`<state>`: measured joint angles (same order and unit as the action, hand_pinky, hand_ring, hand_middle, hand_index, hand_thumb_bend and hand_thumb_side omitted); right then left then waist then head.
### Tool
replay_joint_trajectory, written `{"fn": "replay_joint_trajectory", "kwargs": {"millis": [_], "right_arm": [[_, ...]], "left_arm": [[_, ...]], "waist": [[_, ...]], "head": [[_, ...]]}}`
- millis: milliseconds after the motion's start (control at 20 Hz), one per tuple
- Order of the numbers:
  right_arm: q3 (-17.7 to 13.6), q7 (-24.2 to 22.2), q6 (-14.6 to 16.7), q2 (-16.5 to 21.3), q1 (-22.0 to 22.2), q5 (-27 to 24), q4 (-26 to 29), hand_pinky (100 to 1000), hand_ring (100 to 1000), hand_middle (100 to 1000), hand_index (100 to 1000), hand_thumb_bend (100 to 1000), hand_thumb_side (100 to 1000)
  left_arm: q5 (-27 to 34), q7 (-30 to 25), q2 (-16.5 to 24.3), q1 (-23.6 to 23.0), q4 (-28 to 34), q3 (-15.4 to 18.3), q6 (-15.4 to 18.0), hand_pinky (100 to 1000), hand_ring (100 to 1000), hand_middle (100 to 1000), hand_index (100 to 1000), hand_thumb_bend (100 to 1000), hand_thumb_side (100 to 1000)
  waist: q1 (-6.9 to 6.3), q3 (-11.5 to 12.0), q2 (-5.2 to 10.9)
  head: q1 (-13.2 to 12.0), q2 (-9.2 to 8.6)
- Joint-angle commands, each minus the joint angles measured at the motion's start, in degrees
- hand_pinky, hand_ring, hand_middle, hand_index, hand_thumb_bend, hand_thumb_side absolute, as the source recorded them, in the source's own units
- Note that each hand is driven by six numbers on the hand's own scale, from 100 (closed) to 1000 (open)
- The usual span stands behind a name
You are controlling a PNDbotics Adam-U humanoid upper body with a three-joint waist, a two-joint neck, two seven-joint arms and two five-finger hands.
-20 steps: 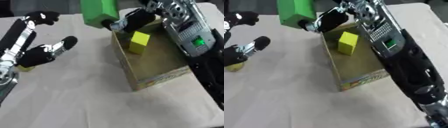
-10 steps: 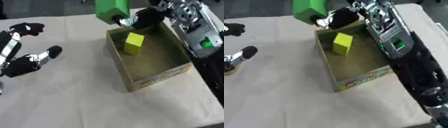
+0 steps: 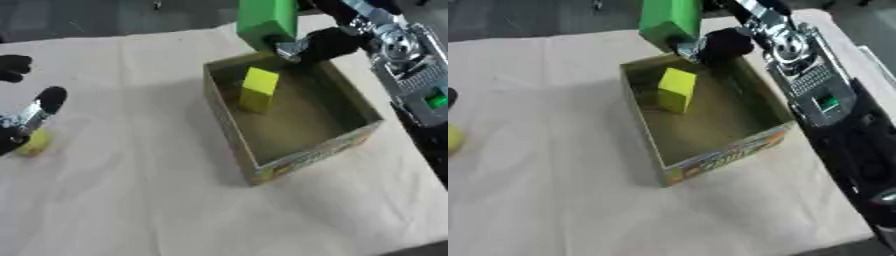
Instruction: Pick up the objects with one hand, pass them to the other hand, and then place them into the box on the other side of the table.
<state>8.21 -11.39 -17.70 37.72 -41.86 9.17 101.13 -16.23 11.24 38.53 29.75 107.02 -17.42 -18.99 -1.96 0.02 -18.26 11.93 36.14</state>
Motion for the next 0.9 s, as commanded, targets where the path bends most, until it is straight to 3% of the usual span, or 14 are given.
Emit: {"fn": "replay_joint_trajectory", "kwargs": {"millis": [50,300,350,400,900], "right_arm": [[-2.02,1.05,0.31,2.84,0.42,-1.26,-0.57,891,699,623,592,182,164],[-3.62,1.32,0.87,4.27,2.47,-2.92,-2.18,891,699,624,595,149,149],[-3.83,1.23,1.00,4.56,2.88,-3.15,-2.46,890,699,624,595,176,180],[-4.01,1.12,1.14,4.86,3.28,-3.30,-2.75,889,700,624,595,157,152],[-4.56,-1.43,3.17,7.30,7.13,-3.55,-4.85,885,705,627,595,172,196]], "left_arm": [[1.63,2.66,2.00,-0.16,1.73,2.20,0.02,875,743,700,836,560,827],[3.17,5.67,2.22,-1.39,2.55,3.82,0.26,871,736,692,828,507,843],[3.42,6.24,2.30,-1.65,2.70,4.15,0.30,871,736,689,828,542,818],[3.65,6.81,2.36,-1.92,2.83,4.49,0.32,871,735,689,827,541,818],[4.79,11.05,2.38,-3.75,3.43,7.39,-0.03,871,731,685,823,529,809]], "waist": [[0.06,0.10,1.27],[0.16,0.26,1.16],[0.18,0.30,1.13],[0.20,0.34,1.10],[0.39,0.71,0.98]], "head": [[0.40,-0.55],[1.84,-0.52],[2.09,-0.50],[2.28,-0.45],[2.79,0.14]]}}
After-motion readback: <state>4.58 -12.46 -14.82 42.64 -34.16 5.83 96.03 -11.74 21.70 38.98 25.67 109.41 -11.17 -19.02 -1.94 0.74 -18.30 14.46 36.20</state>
